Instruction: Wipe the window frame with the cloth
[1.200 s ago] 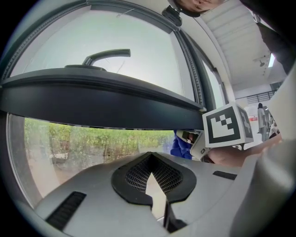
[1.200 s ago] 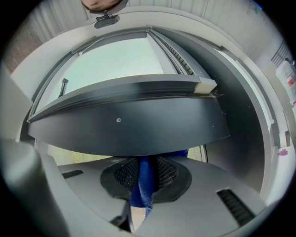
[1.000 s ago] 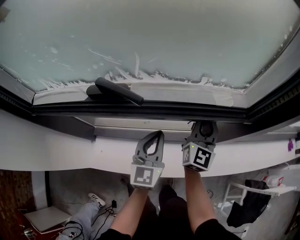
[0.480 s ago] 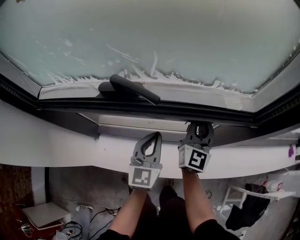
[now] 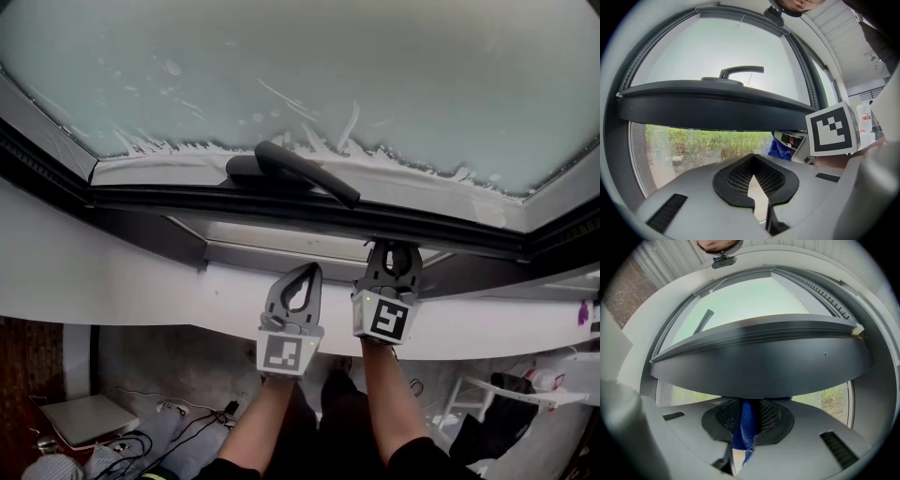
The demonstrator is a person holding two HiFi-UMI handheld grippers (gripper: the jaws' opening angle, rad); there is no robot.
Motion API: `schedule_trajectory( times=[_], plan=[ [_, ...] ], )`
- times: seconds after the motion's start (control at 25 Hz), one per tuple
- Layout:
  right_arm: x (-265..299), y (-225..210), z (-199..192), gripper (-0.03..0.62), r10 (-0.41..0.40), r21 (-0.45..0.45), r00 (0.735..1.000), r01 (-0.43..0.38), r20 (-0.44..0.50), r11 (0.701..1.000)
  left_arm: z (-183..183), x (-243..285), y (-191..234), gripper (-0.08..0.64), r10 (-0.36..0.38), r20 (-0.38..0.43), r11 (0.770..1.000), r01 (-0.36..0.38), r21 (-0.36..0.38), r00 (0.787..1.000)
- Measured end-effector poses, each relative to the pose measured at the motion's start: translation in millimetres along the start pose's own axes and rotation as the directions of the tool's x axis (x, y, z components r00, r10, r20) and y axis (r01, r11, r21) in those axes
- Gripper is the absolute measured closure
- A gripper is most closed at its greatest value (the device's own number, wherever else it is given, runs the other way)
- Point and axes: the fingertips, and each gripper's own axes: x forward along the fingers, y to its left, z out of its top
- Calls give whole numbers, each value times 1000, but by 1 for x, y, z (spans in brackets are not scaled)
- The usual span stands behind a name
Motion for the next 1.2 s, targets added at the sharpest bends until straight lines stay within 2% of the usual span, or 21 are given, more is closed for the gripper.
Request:
schedule_trajectory(
  times=[1.2],
  plan=[
    [28,144,-5,552,194,-14,981,-193,23,981,-11,-55,108,555,132,-22,991,-132,10,991]
  ],
)
